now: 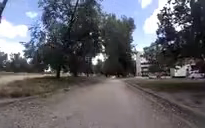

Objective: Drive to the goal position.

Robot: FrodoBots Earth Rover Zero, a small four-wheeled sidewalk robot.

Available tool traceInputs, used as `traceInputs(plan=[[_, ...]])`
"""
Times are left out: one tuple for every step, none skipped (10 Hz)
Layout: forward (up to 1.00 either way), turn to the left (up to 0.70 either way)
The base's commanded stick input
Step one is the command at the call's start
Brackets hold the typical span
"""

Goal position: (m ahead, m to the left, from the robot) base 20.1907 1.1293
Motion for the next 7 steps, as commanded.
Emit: traceInputs(plan=[[1.00, 0.00], [1.00, -0.10], [1.00, -0.22], [1.00, -0.35], [1.00, -0.40], [1.00, -0.40], [1.00, -0.40]])
